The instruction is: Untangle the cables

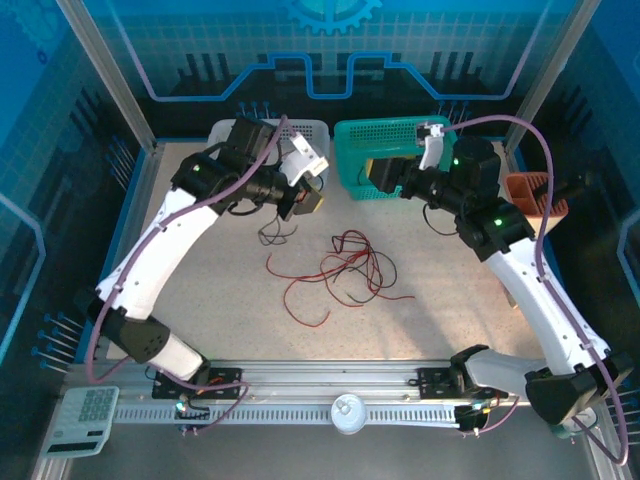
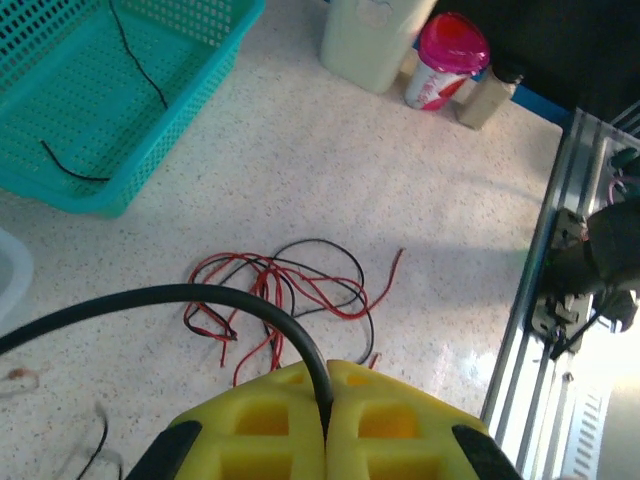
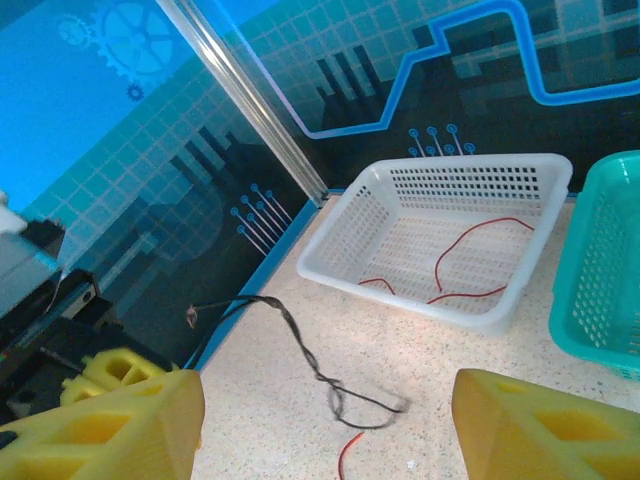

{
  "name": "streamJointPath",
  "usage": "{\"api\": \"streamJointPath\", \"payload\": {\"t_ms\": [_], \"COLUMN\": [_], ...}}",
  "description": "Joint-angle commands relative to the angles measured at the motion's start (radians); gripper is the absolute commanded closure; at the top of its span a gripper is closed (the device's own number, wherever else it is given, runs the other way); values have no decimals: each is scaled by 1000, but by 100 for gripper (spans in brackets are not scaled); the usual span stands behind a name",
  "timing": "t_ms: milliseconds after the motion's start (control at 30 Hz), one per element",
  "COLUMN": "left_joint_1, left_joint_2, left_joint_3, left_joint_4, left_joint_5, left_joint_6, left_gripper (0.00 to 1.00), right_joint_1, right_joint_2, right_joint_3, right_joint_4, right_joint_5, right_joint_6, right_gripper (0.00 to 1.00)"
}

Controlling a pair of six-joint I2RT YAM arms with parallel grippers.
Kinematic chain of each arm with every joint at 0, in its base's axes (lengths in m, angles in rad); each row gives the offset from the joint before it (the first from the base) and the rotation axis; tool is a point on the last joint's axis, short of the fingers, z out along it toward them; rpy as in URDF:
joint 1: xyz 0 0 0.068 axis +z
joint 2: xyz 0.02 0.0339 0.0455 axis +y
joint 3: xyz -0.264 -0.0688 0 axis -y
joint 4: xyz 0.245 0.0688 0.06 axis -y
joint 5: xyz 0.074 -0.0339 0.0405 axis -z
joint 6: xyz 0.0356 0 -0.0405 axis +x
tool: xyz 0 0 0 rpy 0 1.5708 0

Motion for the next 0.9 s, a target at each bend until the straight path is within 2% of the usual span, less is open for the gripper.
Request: {"api": "streamJointPath", "payload": {"t_ms": [0, 133, 267, 400, 867], "left_joint_1": [-3, -4, -2, -3, -1], "left_joint_2": [-125, -173, -201, -230, -268], "left_joint_3": [-93, -149, -188, -241, -289], "left_joint_4": [148, 172, 176, 183, 244], "left_joint_5": [98, 186, 226, 303, 419], "left_joint_6": [91, 155, 231, 350, 363], "left_gripper": [100, 100, 100, 100, 100], "right_joint_1": [-7, -11, -13, -12, 4], "right_joint_2": [23, 76, 121, 136, 123], "right_joint_3": [51, 84, 113, 119, 43], "right_joint_4": [7, 26, 37, 56, 100], "right_joint_5": [-81, -181, -262, -346, -451], "right_joint_6": [-29, -44, -62, -90, -92], "right_gripper": [30, 26, 26, 26, 26]}}
